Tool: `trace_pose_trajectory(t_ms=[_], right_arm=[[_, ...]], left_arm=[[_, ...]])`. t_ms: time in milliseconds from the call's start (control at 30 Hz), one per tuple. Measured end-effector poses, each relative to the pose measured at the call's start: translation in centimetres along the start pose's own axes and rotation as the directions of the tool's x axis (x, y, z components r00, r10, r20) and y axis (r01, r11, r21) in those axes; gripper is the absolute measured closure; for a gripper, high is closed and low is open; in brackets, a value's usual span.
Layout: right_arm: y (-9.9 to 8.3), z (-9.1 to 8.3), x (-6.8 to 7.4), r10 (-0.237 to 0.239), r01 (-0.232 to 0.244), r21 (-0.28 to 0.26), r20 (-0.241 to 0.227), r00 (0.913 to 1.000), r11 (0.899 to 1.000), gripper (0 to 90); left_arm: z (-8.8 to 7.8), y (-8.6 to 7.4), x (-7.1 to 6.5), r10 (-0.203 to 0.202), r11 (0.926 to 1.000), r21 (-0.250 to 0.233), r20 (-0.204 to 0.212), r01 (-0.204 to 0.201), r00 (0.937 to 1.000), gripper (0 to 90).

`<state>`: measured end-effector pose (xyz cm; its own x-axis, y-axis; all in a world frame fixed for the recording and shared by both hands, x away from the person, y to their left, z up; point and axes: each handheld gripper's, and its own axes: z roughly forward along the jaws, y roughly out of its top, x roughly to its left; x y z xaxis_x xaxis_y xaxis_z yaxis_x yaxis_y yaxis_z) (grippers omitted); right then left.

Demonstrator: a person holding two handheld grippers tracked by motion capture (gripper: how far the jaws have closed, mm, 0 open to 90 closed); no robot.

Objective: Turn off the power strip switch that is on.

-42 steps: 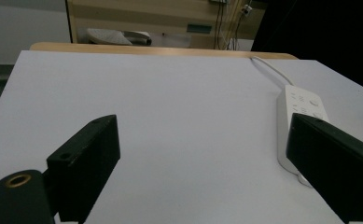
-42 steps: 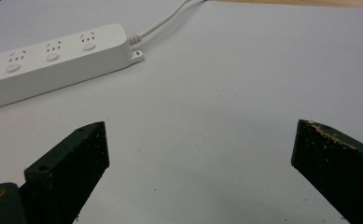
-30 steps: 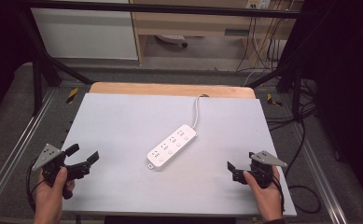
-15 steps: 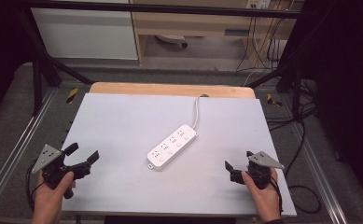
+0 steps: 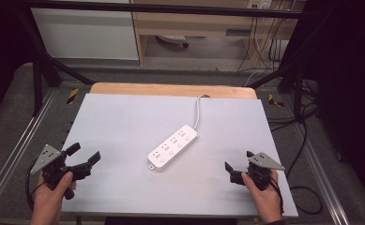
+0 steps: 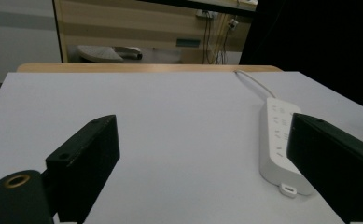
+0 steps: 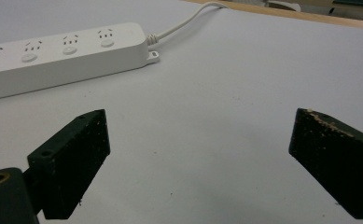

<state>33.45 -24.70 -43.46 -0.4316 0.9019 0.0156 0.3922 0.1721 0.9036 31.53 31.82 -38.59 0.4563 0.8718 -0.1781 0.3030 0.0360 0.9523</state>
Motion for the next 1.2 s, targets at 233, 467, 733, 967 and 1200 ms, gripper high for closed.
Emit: trace_pose_trajectory(t_ms=[233, 467, 733, 967, 1200], right_arm=[[0.1, -0.1, 0.0, 0.009, -0.009, 0.007, 0.005, 0.9999, 1.000, 3.6], [0.3, 0.1, 0.3, 0.008, -0.008, 0.026, -0.014, 0.9999, 1.000, 3.4], [0.3, 0.2, 0.4, -0.001, 0.001, 0.029, -0.019, 0.9998, 1.000, 2.9], [0.2, 0.3, 0.5, -0.007, 0.007, 0.037, -0.020, 0.9998, 0.999, 2.9], [0.1, 0.4, 0.5, -0.003, 0.003, 0.040, -0.017, 0.9998, 0.999, 2.9]], left_arm=[[0.3, 0.2, -0.4, 0.003, 0.9998, 0.019, 0.033, -0.004, 0.9995, 7.6], [1.0, 0.7, -1.5, 0.002, 0.9995, 0.031, 0.084, -0.004, 0.9965, 5.5], [2.6, 1.1, -2.4, -0.003, 0.9985, 0.054, 0.113, -0.003, 0.9936, 4.7], [4.4, 1.8, -4.1, 0.031, 0.9974, 0.060, 0.142, -0.040, 0.9894, 5.2], [7.0, 1.6, -5.4, 0.045, 0.9913, 0.114, 0.187, -0.067, 0.9813, 5.8]])
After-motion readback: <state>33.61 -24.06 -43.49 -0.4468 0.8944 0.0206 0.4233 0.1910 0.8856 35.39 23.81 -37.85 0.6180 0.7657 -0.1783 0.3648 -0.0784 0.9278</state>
